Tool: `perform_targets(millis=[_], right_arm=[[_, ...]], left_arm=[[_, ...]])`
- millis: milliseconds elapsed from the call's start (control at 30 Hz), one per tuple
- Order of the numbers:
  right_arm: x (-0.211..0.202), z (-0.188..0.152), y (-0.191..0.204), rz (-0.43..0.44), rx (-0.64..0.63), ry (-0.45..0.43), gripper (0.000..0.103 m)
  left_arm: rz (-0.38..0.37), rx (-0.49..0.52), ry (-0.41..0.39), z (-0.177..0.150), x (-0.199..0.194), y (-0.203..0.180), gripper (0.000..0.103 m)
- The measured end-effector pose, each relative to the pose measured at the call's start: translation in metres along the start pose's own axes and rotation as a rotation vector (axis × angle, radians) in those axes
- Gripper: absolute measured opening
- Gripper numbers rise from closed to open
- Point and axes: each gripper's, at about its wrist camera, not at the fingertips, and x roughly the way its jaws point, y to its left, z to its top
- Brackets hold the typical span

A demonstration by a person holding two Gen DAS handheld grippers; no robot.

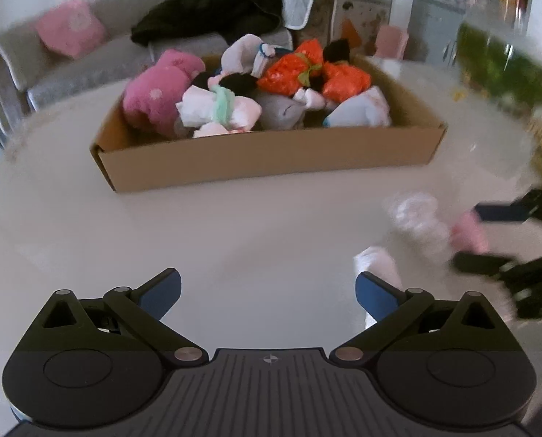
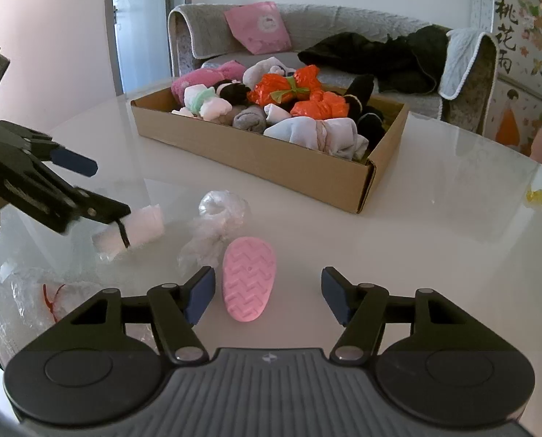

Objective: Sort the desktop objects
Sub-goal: 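Grasp the white black-banded sock with the left tool while the right grasps the pink insole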

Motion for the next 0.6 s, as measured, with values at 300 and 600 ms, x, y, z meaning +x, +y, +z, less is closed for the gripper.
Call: perform_targets(millis=[300, 600], right_arm=[[0.001, 0.001, -0.001, 0.011, 0.007, 0.0, 0.064], [0.001, 0.0, -0.002, 0.018, 0.006, -0.003, 0.065]], left_arm=[[-0.182, -0.024, 0.043, 0.008, -0.003, -0.023, 0.103], [-0.234, -0.022, 0.094, 0.006, 0.013, -0.04, 0.102]])
